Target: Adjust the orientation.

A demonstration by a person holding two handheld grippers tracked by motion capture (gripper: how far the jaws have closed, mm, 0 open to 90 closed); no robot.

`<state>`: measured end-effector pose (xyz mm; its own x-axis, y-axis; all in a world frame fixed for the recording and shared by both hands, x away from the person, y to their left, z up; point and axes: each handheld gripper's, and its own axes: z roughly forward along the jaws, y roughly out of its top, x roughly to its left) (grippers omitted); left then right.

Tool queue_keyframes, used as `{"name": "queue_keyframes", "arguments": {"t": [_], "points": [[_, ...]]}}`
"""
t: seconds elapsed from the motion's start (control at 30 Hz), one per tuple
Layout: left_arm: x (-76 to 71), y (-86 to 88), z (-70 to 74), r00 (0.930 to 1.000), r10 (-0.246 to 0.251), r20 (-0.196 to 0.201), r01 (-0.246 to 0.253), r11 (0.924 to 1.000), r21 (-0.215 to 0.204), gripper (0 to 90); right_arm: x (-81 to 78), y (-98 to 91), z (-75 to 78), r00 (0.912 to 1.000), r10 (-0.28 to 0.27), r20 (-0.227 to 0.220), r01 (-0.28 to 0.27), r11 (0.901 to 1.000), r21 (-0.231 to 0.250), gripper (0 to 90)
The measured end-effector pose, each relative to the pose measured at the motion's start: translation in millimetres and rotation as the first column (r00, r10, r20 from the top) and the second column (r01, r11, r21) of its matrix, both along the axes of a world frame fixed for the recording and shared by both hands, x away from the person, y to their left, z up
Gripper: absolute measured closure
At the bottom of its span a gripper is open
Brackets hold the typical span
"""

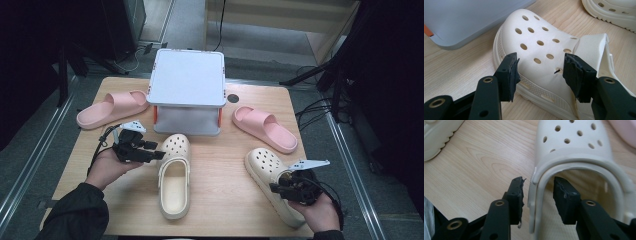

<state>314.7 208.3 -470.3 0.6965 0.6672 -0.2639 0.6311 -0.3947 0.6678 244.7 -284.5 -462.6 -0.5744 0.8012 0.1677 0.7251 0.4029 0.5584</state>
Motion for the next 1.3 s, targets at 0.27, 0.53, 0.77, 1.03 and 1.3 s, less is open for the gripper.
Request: {"name": "queue_keyframes", "arguments": {"t": [0.27, 0.53, 0.77, 1.03, 1.3], "points": [[-0.7, 1.2, 0.5, 1.0000, 0.008, 0.004, -0.008, 0.9999, -0.006, 45.2, 9.3, 11.4, -4.5, 0.9990, -0.041, -0.018, 0.041, 0.9991, 0.006, 77.4], [-1.1, 2.3, 1.2, 0.9998, 0.014, 0.011, -0.013, 0.9999, -0.009, 45.3, 12.5, 24.1, 7.1, 0.9980, -0.048, 0.042, 0.048, 0.9988, 0.014, 77.8], [-1.3, 3.1, 1.7, 0.9997, 0.017, 0.018, -0.017, 0.9998, -0.008, 45.4, 18.6, 50.2, 14.0, 0.9966, -0.013, 0.081, 0.011, 0.9994, 0.032, 77.9], [-1.8, 4.0, 1.3, 0.9997, 0.016, 0.020, -0.016, 0.9999, -0.004, 45.3, 29.5, 85.6, 13.1, 0.9966, 0.037, 0.073, -0.039, 0.9987, 0.033, 77.7], [-2.4, 4.7, 1.0, 0.9995, 0.018, 0.024, -0.018, 0.9998, -0.008, 47.7, 43.0, 115.2, 10.9, 0.9964, 0.041, 0.075, -0.044, 0.9981, 0.044, 77.5]]}}
